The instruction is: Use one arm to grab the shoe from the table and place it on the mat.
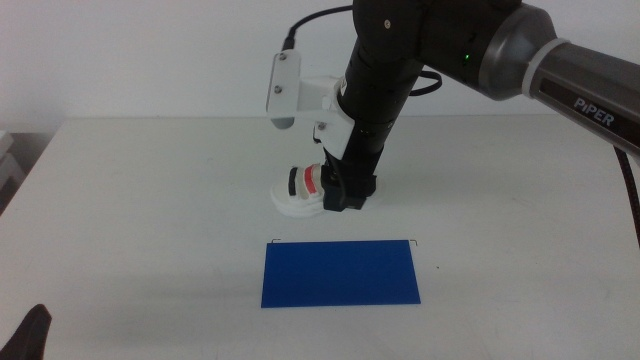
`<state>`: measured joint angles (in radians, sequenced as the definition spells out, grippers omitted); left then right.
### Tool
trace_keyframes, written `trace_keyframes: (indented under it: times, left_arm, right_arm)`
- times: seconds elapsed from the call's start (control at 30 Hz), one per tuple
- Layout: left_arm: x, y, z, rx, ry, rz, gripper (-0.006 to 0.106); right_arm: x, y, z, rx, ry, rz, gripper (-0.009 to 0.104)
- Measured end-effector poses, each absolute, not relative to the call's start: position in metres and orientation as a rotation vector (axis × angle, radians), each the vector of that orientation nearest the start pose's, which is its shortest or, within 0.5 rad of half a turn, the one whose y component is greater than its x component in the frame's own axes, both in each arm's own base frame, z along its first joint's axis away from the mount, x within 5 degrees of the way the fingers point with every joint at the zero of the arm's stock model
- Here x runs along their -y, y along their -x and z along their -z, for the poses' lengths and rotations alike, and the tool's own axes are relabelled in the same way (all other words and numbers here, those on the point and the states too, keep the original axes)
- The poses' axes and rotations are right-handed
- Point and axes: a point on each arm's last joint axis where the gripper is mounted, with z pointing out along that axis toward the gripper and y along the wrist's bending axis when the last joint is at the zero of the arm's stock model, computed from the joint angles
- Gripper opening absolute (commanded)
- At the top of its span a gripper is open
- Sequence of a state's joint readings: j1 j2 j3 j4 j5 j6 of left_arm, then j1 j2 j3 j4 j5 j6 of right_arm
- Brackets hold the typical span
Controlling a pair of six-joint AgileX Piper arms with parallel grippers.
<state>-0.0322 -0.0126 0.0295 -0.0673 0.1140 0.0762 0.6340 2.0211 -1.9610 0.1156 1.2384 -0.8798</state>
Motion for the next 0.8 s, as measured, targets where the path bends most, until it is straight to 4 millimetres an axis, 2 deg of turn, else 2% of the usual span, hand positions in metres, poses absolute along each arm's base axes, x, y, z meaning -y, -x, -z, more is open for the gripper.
trace_keyframes:
  times: [0.13,0.37,0.8]
  left_arm:
    - [0.003,-0.057,-0.194,-1.614,-0.039,0.024,0.094]
    - [0.003,-0.057,-0.194,-1.614,-0.039,0.024,0.094]
    - [0.003,-0.057,-0.194,-1.614,-0.039,0.024,0.094]
  right_arm:
    - [-0.268,-0.348,-0.305,-1.952,1.963,-0.076,-0.004]
    - [-0.269,-0.348,-0.302,-1.982,1.943,-0.098,-0.004]
    - [-0.265,-0.345,-0.250,-2.079,1.928,-0.180,-0.004]
